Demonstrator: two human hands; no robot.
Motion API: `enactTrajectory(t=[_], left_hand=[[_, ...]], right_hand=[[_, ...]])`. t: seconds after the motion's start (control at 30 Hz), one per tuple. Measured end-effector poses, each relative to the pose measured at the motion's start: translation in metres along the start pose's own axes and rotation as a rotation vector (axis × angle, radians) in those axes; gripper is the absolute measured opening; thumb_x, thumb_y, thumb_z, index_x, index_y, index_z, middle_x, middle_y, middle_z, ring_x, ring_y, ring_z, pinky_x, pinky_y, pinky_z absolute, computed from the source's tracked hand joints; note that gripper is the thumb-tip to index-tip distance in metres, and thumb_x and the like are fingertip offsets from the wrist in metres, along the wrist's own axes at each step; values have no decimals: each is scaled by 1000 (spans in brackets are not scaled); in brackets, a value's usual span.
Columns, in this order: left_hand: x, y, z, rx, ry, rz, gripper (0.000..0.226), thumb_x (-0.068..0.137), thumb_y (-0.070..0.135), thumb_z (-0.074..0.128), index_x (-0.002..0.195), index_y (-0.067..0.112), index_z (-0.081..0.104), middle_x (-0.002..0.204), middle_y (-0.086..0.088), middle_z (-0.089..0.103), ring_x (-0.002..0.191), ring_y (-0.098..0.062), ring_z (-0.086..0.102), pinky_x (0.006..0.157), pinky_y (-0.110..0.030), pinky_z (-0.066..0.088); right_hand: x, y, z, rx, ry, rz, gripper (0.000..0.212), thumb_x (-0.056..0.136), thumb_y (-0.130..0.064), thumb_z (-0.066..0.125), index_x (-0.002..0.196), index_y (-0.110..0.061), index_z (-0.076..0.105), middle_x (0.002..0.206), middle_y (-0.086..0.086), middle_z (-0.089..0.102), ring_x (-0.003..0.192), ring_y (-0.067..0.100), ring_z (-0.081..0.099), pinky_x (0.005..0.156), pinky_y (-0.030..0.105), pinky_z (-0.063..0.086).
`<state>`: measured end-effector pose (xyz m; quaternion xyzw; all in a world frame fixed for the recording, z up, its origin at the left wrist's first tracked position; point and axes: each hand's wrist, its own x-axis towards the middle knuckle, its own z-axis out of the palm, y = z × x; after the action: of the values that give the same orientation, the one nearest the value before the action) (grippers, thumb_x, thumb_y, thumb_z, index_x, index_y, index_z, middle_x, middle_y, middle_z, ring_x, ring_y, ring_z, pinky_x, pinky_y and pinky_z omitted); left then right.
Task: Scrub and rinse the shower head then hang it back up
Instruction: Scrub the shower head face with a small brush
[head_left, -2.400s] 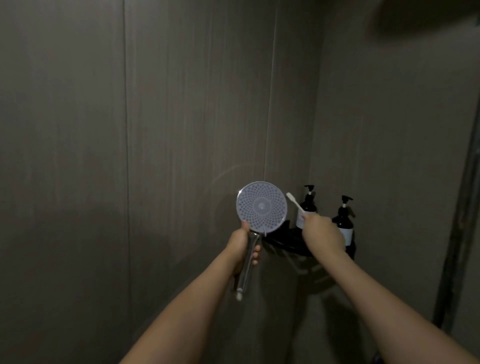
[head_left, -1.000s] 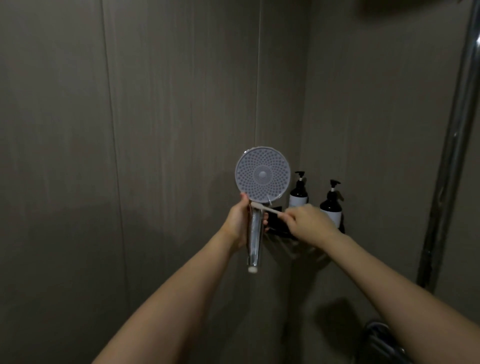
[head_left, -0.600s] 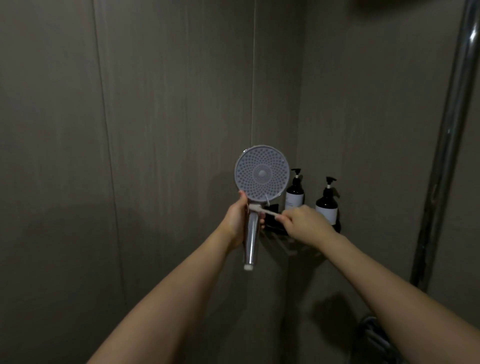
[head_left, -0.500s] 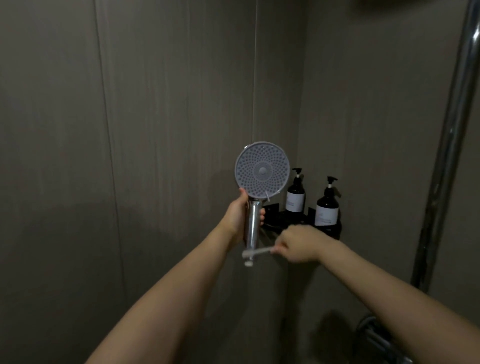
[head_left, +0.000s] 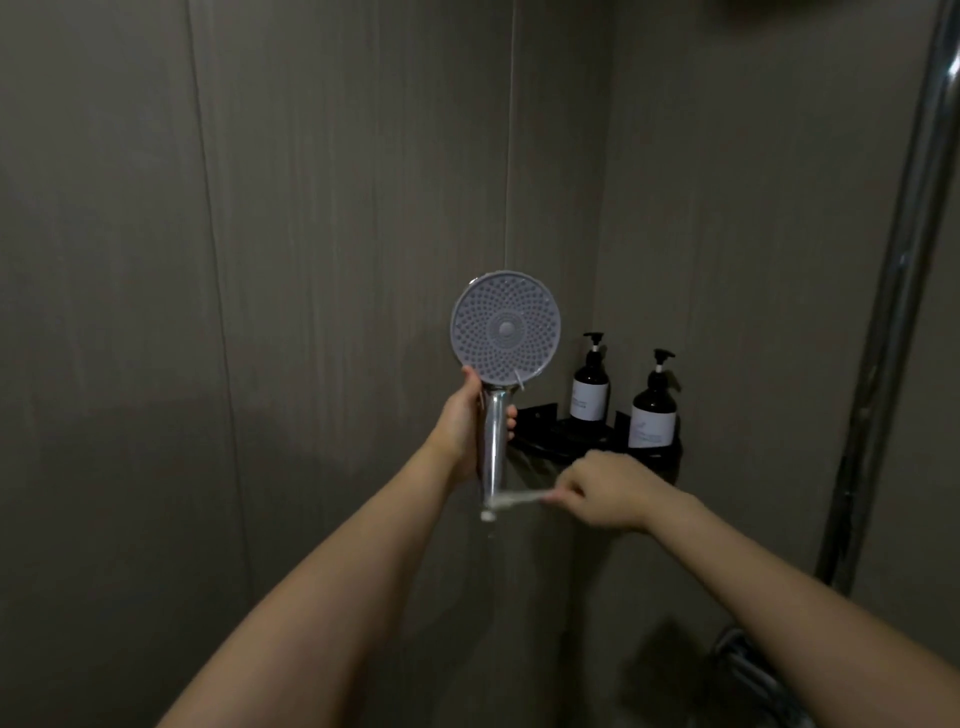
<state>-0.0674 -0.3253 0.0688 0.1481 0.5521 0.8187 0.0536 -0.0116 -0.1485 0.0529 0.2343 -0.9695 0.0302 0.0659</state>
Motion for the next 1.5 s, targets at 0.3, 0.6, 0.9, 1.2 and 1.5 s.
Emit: enactTrajectory(t=[0.3,0.6,0.9,1.2,1.5], left_hand=[[-6,-3,13,45,12,2,62,95,57,18,119,10,50,78,-9,57,66,-16,53,65,-28,45],[-3,-1,6,60,71,-42,76,91,63,17,131,5,46,69,-6,50,64,-16,51,63,-30,46],[-11,8,3,-36,187,-8,59,93,61,18,88,17,57,57,-3,52,46,-10,51,48,-22,45],[-15,7,2,38,265,-15,57,93,60,16,85,20,56,64,-5,51,55,-13,48,51,-25,42],[-14,6,2,27,310,-49,66,93,61,16,104,10,56,63,-7,49,53,-16,46,49,-24,40]], right_hand=[[13,-3,-8,36,162,24,28,95,-41,40,80,-29,60,64,-7,54,58,11,54,50,23,39],[-1,-7,12,-268,74,-229,35,92,-49,36,87,-27,63,57,-11,45,55,7,45,50,24,31],[-16,16,10,-324,137,-172,36,93,-50,33,80,-27,59,54,-11,37,57,11,47,46,21,21],[-18,28,3,-302,187,67,39,94,-48,31,93,-25,62,65,-8,48,59,10,48,45,22,24],[-13,13,18,-330,197,105,42,94,-48,29,98,-23,63,83,1,64,68,17,54,52,25,33]])
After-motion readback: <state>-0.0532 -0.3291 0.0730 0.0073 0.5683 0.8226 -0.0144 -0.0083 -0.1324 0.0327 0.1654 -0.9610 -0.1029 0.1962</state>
